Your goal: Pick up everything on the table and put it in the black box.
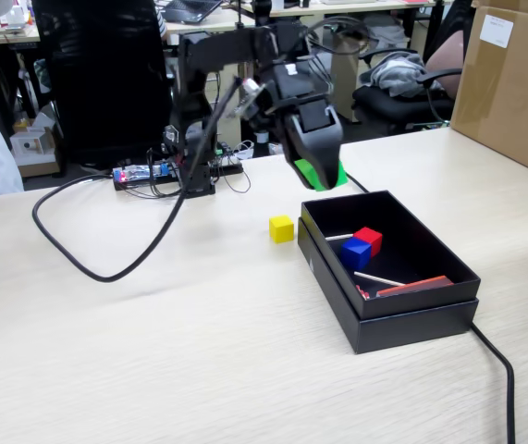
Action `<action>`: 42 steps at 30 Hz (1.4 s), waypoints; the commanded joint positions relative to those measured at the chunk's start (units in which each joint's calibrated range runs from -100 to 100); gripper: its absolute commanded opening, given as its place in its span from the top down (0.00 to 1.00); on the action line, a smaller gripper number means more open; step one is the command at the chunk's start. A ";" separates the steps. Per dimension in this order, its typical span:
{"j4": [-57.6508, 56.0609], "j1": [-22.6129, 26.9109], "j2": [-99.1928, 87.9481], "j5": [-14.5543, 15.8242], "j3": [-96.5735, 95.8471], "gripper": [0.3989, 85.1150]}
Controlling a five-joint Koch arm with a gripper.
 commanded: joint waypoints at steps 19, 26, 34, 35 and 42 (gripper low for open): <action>-3.61 3.13 22.76 1.76 13.15 0.59; -4.90 1.07 -0.30 1.81 6.08 0.52; -4.90 -3.81 -31.97 1.61 -14.05 0.52; -4.90 -4.54 -34.84 1.66 -17.95 0.52; -4.30 -5.18 -45.05 3.71 -39.61 0.48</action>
